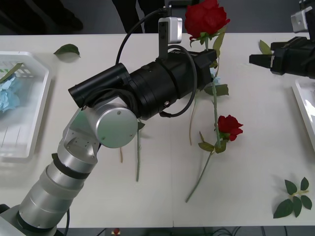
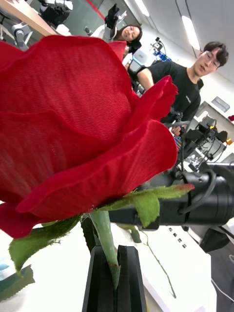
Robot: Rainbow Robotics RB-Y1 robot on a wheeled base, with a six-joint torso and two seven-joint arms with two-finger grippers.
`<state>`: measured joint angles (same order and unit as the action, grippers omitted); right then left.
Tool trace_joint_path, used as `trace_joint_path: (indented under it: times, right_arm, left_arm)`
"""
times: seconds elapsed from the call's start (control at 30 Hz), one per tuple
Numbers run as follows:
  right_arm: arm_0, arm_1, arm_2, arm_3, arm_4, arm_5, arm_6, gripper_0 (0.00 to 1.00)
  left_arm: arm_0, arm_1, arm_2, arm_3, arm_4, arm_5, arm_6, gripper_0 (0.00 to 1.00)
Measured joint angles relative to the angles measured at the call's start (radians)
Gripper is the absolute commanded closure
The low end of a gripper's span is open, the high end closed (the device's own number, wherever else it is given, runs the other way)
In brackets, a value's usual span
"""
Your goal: Place the red flowers into the right box and the blue flowers into the left box. If a person shows an open palm, hand one flower to the person first, then continue sorting.
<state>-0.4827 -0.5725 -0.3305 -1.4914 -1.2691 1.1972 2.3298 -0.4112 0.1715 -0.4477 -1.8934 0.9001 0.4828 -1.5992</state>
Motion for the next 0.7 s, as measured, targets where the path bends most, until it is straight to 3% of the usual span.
trace_joint_path:
  times: [0.13, 0.33, 0.7]
  right_arm:
    - [0.000, 0.000, -0.003, -0.010, 0.123, 0.107, -0.196, 0.00]
    - [0.000, 0.000, 0.029, -0.145, 0.334, 0.345, -0.711, 0.00]
    - [0.000, 0.000, 0.145, -0.307, 0.455, 0.613, -1.127, 0.00]
  left_arm:
    - [0.000, 0.000, 0.000, 0.000, 0.000, 0.000, 0.000, 1.00]
    - [0.000, 0.000, 0.000, 0.000, 0.000, 0.000, 0.000, 1.00]
    - [0.000, 0.000, 0.000, 0.000, 0.000, 0.000, 0.000, 1.00]
